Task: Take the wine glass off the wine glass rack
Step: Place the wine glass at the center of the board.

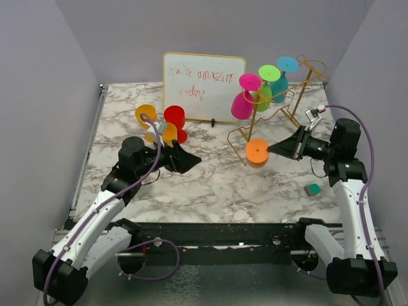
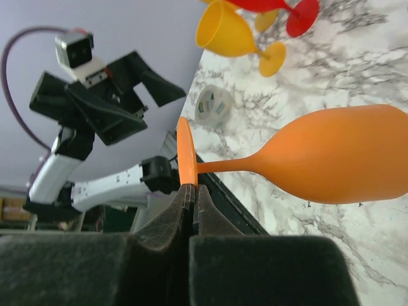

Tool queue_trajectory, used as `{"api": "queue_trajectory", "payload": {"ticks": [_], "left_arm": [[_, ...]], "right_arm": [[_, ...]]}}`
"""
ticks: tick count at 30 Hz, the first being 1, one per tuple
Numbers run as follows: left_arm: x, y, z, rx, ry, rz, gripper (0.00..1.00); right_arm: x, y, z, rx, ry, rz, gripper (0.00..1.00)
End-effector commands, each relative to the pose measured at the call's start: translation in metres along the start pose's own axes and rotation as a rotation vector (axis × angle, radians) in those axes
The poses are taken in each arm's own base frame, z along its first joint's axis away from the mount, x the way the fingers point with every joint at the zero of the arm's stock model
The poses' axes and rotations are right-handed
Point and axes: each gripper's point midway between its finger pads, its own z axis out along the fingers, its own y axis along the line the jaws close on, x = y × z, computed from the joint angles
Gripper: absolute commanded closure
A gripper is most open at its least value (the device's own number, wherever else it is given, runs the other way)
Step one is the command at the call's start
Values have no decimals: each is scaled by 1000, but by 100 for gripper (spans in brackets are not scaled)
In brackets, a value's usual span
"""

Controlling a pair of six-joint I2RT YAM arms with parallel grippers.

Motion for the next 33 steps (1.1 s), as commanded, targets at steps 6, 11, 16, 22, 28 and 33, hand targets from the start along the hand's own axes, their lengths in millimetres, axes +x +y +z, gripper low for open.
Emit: {"api": "queue_trajectory", "payload": {"ticks": [6, 11, 16, 22, 28, 33], "left_arm": [[-4, -107, 30, 348, 65, -9, 6], [19, -139, 47, 411, 128, 9, 15], [31, -157, 53, 471, 171, 22, 31], [35, -158, 57, 461, 170, 31, 49], [33, -163, 55, 481, 167, 44, 71], [38, -167, 49, 519, 186, 73, 91]], "right_arm": [[55, 34, 15, -149, 204, -140, 99], [68, 48, 14, -200, 246, -203, 99], [76, 56, 9, -245, 271, -238, 99], [81, 63, 5, -283, 296, -262, 99], [86, 63, 4, -303, 315, -264, 99], [87, 60, 7, -295, 320, -264, 99]]}}
